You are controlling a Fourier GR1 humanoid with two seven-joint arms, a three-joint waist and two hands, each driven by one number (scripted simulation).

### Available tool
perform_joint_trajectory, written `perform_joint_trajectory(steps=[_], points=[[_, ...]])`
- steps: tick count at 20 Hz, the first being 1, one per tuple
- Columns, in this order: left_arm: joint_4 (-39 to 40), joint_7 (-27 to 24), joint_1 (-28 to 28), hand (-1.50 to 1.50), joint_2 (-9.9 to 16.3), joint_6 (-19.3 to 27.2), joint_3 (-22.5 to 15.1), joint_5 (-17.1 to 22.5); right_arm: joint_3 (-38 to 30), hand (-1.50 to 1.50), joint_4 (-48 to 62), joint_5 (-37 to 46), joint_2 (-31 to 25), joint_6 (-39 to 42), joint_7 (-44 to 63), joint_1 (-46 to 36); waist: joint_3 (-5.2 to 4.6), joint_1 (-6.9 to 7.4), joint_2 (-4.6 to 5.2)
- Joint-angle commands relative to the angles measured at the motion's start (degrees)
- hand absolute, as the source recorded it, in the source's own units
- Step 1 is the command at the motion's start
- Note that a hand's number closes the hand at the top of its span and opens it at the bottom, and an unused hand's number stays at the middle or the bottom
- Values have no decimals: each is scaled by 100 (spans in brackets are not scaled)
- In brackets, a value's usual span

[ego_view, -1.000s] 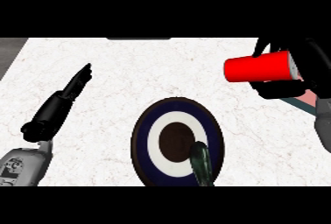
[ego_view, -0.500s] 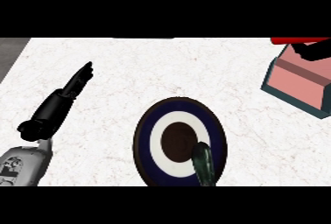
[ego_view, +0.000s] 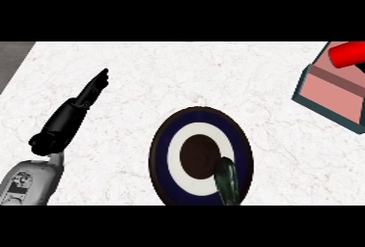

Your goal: Pick the can from the plate and place it in the cardboard box

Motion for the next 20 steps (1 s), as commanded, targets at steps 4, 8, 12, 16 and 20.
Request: perform_joint_trajectory(steps=[4,8,12,16,20], points=[[31,-2,-131,0,-91,2,-75,-135,535,150,1553,735,-340,495,-947,-328,5,90,48],[279,-185,-256,0,10,-91,121,-98,548,-150,2195,769,-436,880,-1783,-474,8,48,55],[178,-87,-214,0,-73,-118,110,-48,509,-150,2428,723,-260,1088,-2545,-753,9,49,23],[208,6,-222,0,-24,-197,160,22,-492,-150,2688,-204,-200,887,-2856,-938,20,34,41],[71,-32,-52,0,47,-199,204,29,-1901,-150,3335,-1621,-34,1325,-2531,-1129,28,-3,-7]])
